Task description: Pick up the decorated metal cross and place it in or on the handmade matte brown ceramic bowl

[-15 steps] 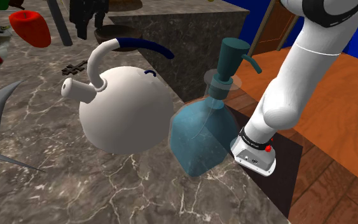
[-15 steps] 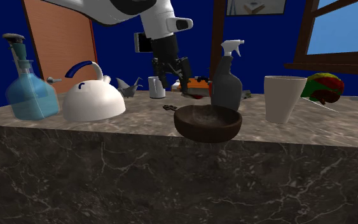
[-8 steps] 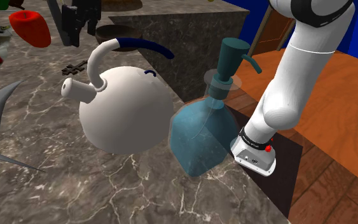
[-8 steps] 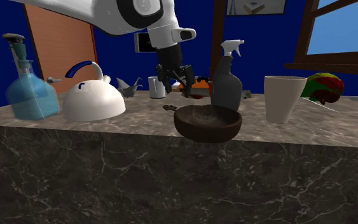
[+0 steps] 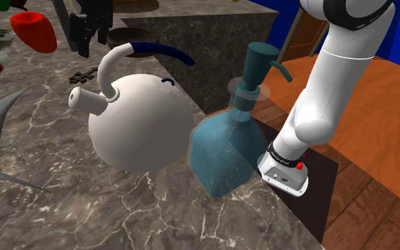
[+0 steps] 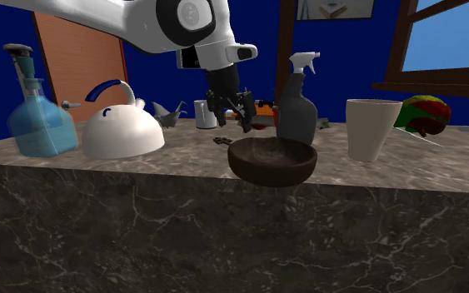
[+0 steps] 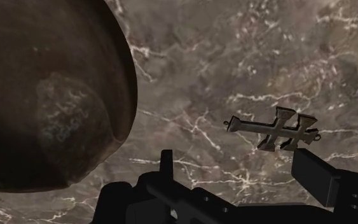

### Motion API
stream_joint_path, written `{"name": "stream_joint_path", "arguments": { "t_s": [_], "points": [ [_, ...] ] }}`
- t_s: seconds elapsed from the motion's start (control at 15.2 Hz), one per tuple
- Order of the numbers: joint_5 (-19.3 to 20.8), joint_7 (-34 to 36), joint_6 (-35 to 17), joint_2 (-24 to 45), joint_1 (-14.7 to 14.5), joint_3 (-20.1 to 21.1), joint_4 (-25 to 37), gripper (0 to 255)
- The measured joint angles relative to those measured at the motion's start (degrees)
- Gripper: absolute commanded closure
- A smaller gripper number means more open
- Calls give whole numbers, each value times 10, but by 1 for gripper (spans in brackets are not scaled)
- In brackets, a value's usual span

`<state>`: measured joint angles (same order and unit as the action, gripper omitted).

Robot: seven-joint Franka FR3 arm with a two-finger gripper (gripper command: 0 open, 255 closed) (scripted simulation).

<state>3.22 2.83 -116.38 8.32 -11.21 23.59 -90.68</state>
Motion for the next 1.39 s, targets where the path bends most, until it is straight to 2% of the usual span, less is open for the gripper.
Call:
{"name": "stream_joint_path", "arguments": {
  "t_s": [0.07, 0.66, 0.73, 0.92, 1.19, 1.39],
  "points": [
    [0, 0, 0, 0, 0, 0, 0, 255],
    [0, 0, 0, 0, 0, 0, 0, 255],
    [0, 0, 0, 0, 0, 0, 0, 0],
    [11, 36, 27, 7, -13, 4, 14, 0],
    [45, 152, 125, 53, -61, 17, 95, 0],
    [50, 179, 125, 62, -71, 18, 90, 0]
  ]
}}
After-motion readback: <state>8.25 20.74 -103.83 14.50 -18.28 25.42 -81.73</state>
